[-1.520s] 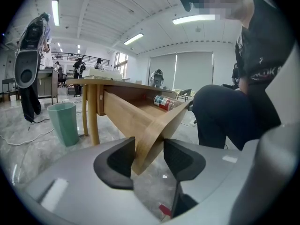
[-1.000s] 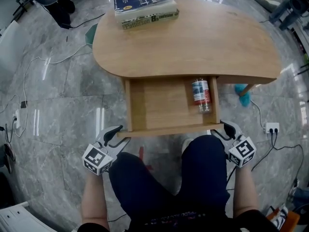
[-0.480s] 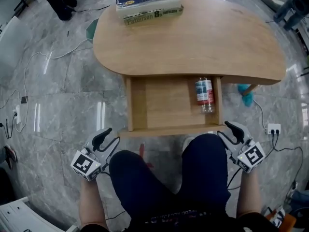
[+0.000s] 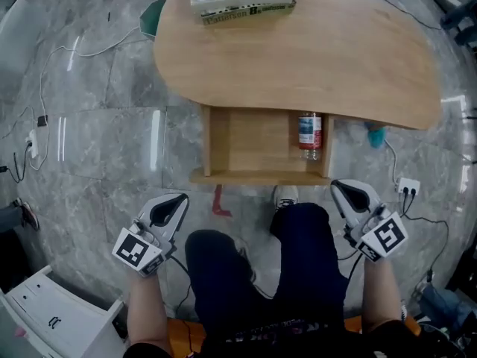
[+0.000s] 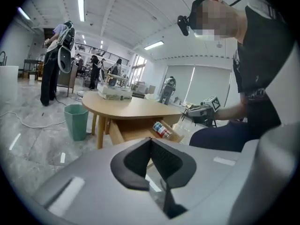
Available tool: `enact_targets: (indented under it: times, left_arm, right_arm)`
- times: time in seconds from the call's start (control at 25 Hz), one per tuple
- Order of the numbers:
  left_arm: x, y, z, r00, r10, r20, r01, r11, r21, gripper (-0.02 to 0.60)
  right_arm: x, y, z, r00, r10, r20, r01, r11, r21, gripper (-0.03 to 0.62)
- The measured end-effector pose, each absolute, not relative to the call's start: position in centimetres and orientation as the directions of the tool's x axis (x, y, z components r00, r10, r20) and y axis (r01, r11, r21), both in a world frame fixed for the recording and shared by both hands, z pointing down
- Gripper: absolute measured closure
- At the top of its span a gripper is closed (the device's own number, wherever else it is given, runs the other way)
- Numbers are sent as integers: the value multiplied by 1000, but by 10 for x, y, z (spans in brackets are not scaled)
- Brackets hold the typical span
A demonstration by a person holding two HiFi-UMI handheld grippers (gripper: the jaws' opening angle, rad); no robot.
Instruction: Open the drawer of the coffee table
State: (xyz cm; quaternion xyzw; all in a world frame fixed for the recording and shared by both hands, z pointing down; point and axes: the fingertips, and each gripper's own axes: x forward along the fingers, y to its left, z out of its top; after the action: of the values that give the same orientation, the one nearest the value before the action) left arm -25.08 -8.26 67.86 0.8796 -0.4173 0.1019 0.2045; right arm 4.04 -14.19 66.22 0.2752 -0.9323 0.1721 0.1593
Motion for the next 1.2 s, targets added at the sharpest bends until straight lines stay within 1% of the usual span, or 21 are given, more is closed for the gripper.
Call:
enact_targets:
  times: [0.08, 0.2, 0.44, 0.6, 0.76, 0.96, 1.2]
  left_arm:
    - [-238, -86, 638, 635, -695, 337, -772, -564, 293, 574]
    - [-219, -80, 577, 629, -679, 379, -777, -548, 309, 574]
    - [-189, -59, 438, 568, -703, 429, -823, -485, 295, 574]
    - [-164, -34, 346, 583, -696, 418, -812, -491, 315, 574]
    - [-136, 3, 273, 624, -682, 382, -782, -533, 325, 575]
    - [-107, 66, 231, 703, -618, 352, -710, -641, 294, 575]
    - [-92, 115, 213, 727, -602, 330, -685, -668, 291, 575]
  right_arm:
    - [30, -140, 632, -798, -428, 425, -554, 799, -235, 592]
    - [13, -135, 572, -808, -394, 438, -534, 804, -262, 592]
    - [-26, -103, 423, -840, -353, 413, -489, 821, -293, 592]
    - [-44, -73, 329, -854, -350, 385, -467, 842, -270, 592]
    - [-53, -29, 264, -865, -342, 366, -449, 854, -264, 592]
    - [-65, 44, 223, -874, -323, 363, -423, 874, -240, 592]
    - [-57, 105, 209, -873, -326, 363, -426, 872, -241, 592]
